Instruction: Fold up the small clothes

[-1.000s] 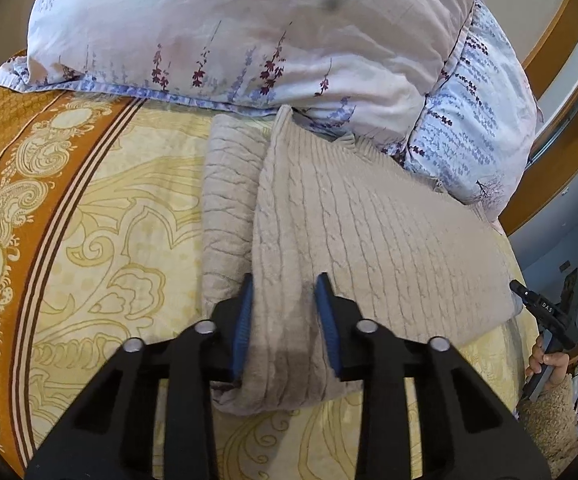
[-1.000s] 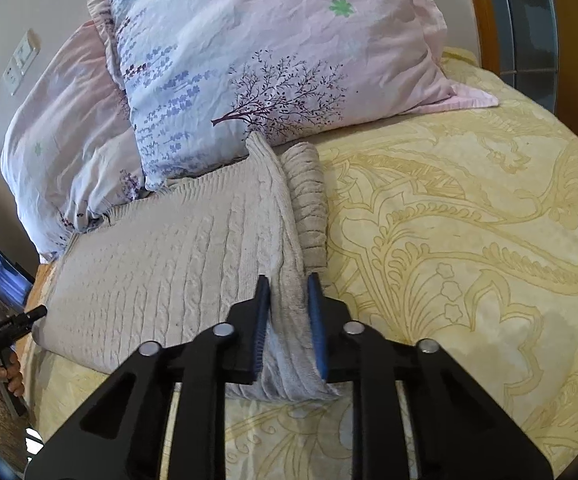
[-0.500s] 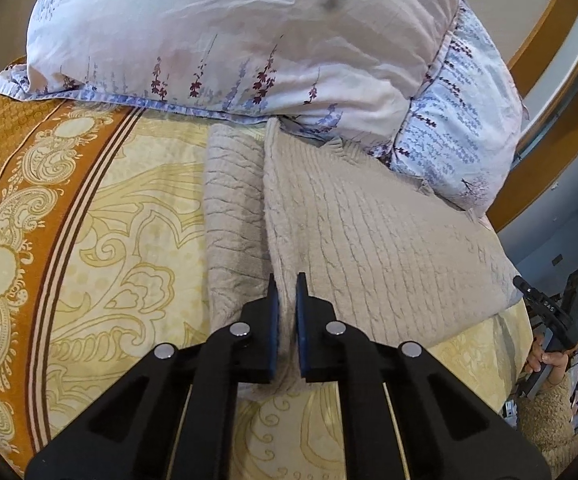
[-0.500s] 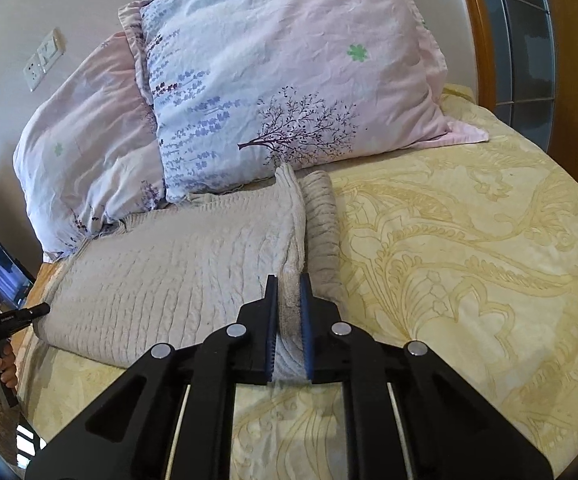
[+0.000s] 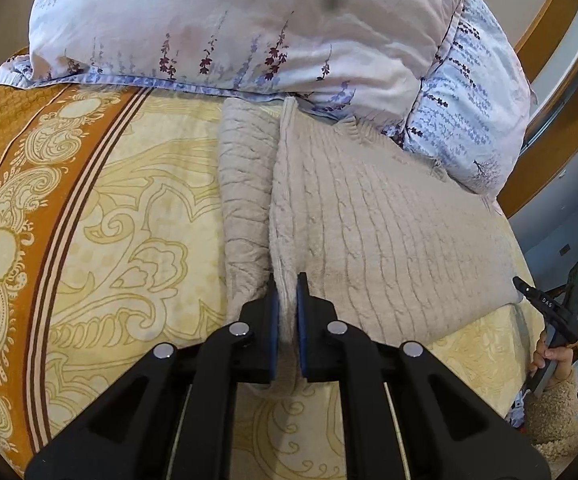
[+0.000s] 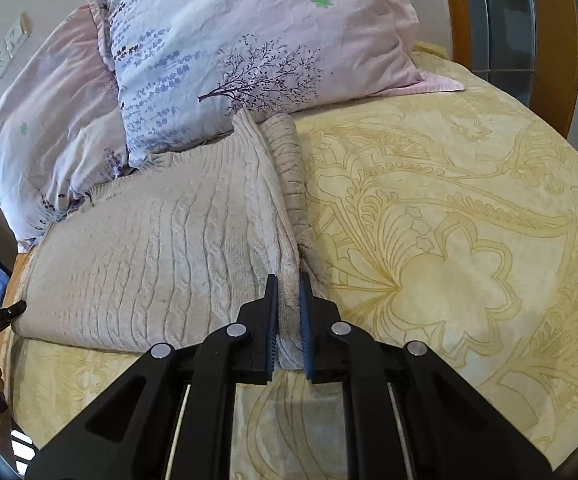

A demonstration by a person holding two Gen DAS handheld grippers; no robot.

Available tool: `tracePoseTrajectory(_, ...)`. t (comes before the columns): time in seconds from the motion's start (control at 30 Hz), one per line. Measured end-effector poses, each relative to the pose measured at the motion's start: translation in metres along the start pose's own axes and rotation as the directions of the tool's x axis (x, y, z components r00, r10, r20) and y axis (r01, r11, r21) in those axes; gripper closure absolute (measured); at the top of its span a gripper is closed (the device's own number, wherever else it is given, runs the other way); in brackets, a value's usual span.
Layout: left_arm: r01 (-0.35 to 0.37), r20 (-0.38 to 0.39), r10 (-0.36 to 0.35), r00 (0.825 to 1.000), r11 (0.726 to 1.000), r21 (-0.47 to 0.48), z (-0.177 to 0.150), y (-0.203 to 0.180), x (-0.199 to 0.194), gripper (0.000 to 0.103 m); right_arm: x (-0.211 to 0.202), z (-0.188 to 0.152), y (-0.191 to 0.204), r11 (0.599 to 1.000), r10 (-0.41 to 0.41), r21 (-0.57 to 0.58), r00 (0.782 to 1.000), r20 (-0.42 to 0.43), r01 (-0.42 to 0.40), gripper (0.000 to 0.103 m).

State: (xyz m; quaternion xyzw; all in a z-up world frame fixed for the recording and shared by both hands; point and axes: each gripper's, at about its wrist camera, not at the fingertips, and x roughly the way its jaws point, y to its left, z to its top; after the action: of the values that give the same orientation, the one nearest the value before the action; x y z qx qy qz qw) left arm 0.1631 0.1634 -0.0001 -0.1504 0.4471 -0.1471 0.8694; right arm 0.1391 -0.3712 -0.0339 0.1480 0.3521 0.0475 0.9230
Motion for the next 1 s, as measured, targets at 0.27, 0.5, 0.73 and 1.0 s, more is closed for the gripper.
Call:
tracePoseTrajectory(0.27, -0.041, 0.133, 0.039, 0.990, 0.999, 0.009, 0.009, -0.010, -0.032, 0.052, -0.022, 0.020, 0.020, 0.999, 0.008, -0.040, 0.995, 0.097, -0.005, 0.080)
tracePoseTrajectory(0.5, -0.023, 0.135, 0.007, 0.991, 0.993, 0.117, 0.024, -0.058, -0.012, 0.042, 0.009, 0.042, 0.071, 0.983, 0.099, -0.160, 0.995, 0.029, -0.093, 0.080)
tracePoseTrajectory(0.73, -0.056, 0.069, 0.048, 0.996, 0.992, 0.114, 0.027, -0.064, 0.020, 0.042, 0.035, 0.048, 0.109, 0.966, 0.123, -0.229, 0.992, -0.019, -0.124, 0.080)
tracePoseTrajectory(1.0, -0.034, 0.051, 0.031, 0.998, 0.997, 0.069, 0.023, -0.048, 0.034, 0.040, 0.062, 0.040, 0.110, 0.966, 0.071, -0.245, 0.996, -0.049, -0.081, 0.079)
